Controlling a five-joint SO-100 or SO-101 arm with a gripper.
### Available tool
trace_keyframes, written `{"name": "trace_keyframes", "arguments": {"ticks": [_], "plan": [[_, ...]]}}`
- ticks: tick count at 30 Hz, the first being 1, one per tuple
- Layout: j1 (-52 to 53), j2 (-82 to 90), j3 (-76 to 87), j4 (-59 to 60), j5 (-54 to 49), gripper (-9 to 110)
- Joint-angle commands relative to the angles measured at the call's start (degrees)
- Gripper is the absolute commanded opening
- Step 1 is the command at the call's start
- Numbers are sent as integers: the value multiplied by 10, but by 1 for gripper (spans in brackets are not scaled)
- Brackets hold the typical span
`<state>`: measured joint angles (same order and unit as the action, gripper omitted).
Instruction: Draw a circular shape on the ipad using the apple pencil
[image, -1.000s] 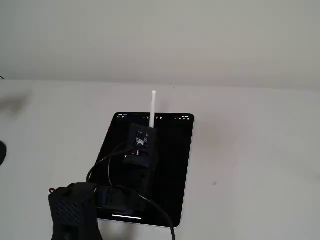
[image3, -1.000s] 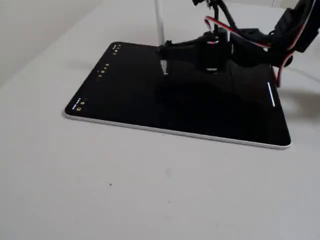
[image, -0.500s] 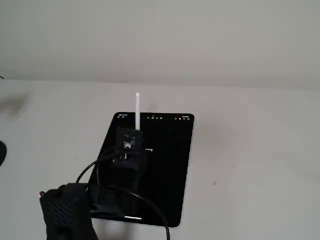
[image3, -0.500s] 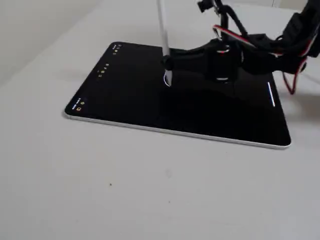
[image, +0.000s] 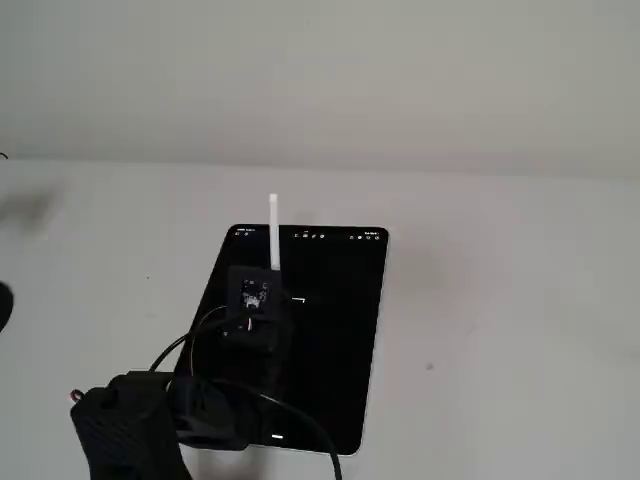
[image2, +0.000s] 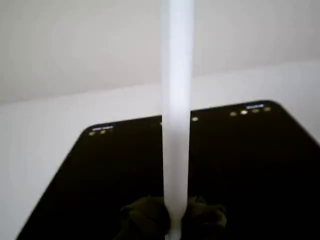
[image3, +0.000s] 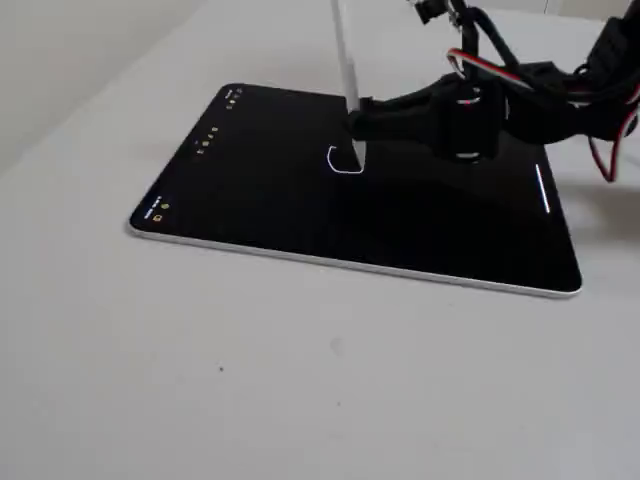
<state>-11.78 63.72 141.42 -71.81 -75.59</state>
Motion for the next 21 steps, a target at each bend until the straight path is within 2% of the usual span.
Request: {"name": "trace_keyframes", "arguments": {"ticks": [1, 8, 21], "plan": [[27, 18, -4, -9, -16, 0], [50, -10, -44, -12, -23, 0], [28, -42, -101, -28, -16, 0]]}}
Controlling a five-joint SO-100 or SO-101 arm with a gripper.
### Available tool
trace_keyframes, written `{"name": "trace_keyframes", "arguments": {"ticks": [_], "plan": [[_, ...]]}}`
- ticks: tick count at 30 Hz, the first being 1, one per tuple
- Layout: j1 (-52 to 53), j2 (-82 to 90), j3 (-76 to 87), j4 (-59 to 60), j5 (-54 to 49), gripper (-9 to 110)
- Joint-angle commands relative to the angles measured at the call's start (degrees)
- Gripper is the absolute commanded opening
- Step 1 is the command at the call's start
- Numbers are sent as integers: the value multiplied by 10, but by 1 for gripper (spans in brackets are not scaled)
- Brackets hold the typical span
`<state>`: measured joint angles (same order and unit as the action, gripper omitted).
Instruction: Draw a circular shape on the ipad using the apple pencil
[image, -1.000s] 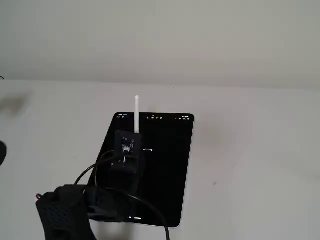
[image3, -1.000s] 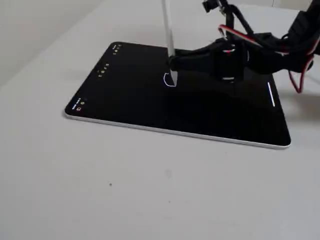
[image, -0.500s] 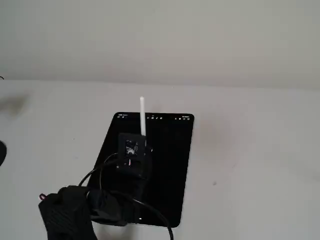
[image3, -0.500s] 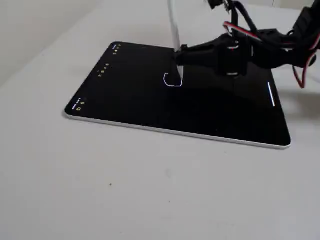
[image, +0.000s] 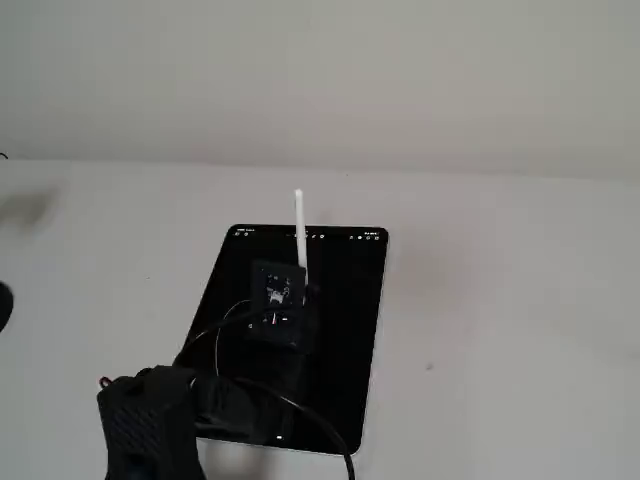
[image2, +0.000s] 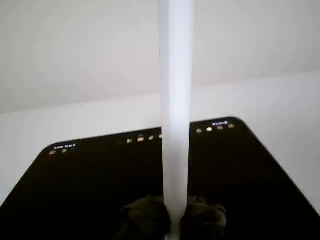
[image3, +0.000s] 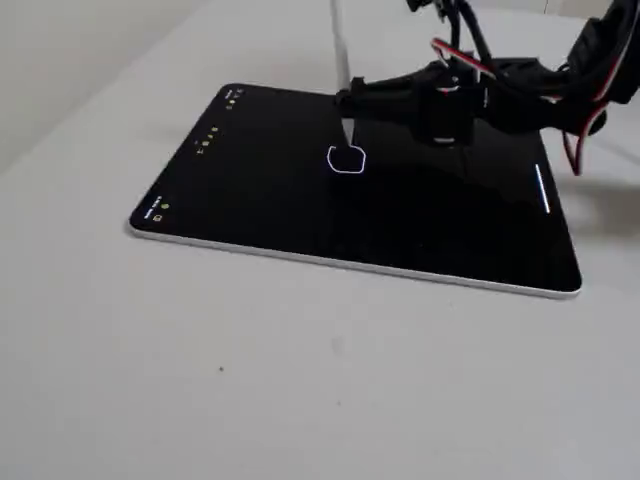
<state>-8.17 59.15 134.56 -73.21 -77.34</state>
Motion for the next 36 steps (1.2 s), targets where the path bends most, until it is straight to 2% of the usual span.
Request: {"name": "trace_keyframes", "arguments": {"ticks": [1, 17, 24, 28, 32, 36], "plan": [[-11, 4, -34, -14, 2, 0], [-26, -50, -100, -13, -13, 0], [-32, -8, -78, -5, 9, 0], [-19, 178, -24, 145, 139, 0], [4, 379, -25, 382, 330, 0], [4, 523, -33, 577, 472, 0]]}}
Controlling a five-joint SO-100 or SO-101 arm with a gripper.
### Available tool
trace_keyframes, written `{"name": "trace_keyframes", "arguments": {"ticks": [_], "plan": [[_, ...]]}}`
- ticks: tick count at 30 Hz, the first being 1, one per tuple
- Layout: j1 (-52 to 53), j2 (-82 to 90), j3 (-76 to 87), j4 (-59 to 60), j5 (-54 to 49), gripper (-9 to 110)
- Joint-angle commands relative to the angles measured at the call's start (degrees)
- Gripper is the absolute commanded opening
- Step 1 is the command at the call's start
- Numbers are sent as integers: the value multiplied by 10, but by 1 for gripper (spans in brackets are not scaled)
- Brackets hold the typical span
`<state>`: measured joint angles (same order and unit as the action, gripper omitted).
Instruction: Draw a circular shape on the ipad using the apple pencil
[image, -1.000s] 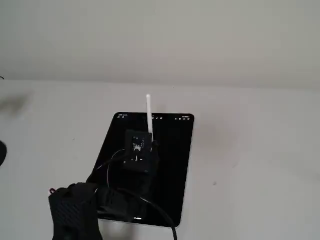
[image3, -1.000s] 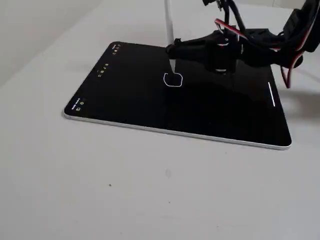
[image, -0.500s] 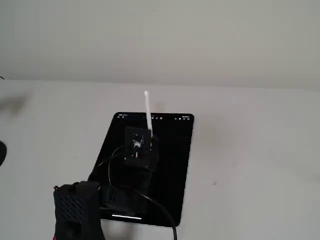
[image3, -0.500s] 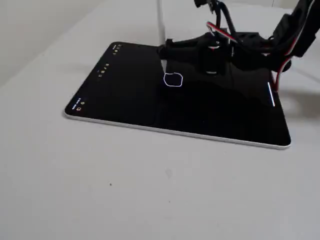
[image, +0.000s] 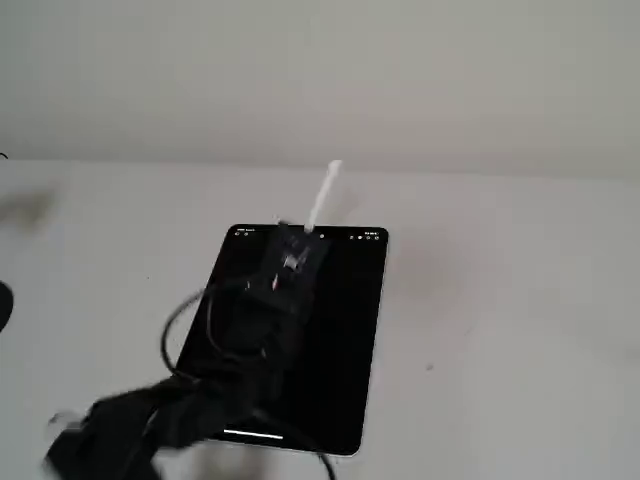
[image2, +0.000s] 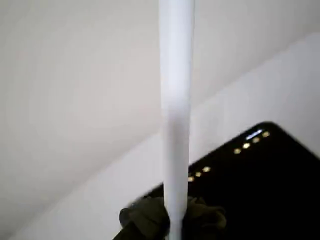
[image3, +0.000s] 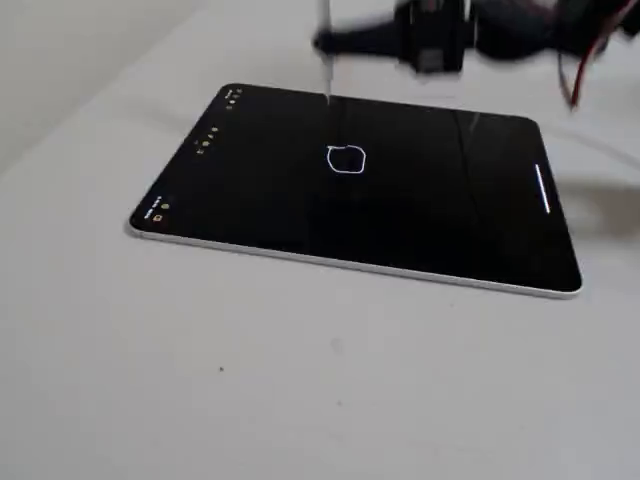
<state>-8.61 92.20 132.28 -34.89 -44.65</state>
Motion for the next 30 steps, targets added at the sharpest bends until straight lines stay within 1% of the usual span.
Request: {"name": "trace_keyframes", "arguments": {"ticks": [1, 5, 8, 13, 21, 30], "plan": [[7, 227, -15, 244, 178, 0], [5, 358, -30, 431, 300, 0], [3, 456, -30, 558, 363, 0], [-2, 571, -9, 708, 411, 0], [10, 792, 83, 828, 406, 0], [28, 962, 163, 923, 388, 0]]}}
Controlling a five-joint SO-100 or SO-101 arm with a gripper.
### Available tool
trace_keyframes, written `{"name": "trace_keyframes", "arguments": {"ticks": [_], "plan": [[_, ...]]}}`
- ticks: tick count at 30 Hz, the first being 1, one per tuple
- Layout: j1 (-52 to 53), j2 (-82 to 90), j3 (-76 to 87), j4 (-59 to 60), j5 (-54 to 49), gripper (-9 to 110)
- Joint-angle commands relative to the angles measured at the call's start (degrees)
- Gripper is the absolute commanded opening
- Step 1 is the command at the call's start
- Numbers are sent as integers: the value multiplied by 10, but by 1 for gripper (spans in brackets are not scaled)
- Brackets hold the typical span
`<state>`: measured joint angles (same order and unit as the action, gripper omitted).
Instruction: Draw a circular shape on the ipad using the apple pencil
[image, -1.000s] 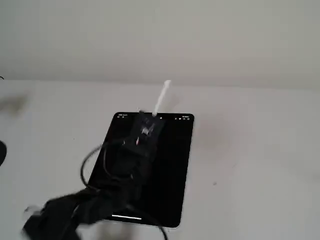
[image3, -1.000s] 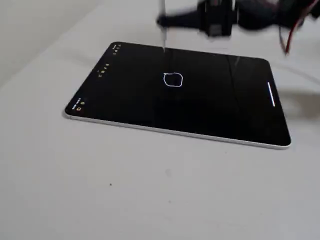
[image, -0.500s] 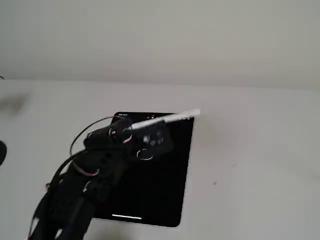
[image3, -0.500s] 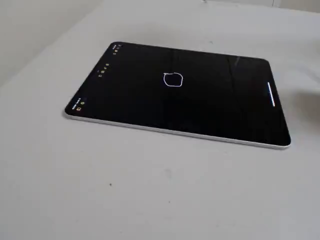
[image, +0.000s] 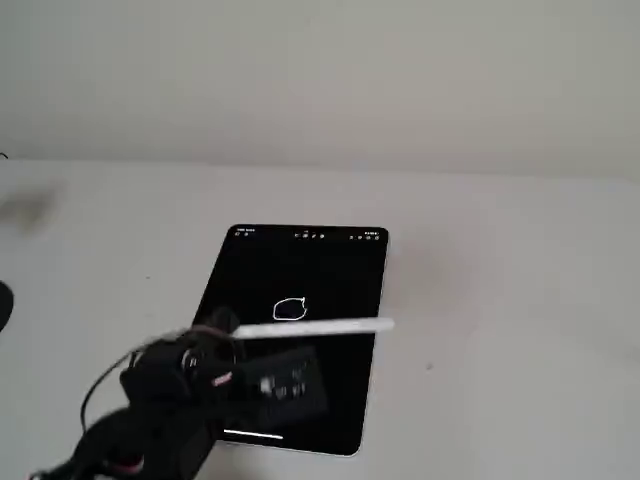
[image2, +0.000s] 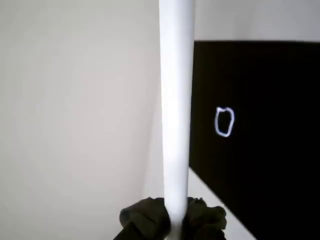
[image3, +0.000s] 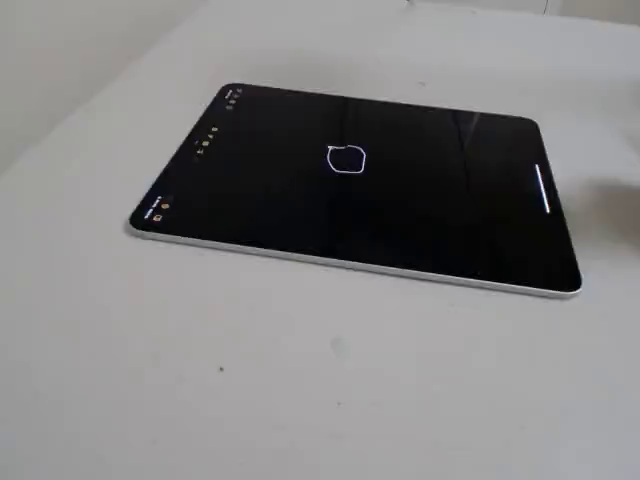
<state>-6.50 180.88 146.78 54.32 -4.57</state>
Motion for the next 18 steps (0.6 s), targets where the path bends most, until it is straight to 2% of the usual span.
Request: {"name": "trace_keyframes", "arguments": {"ticks": [1, 9, 18], "plan": [[7, 96, 29, 40, -14, 0], [-9, 96, 94, 88, -3, 0], [-11, 96, 248, 59, 11, 0]]}}
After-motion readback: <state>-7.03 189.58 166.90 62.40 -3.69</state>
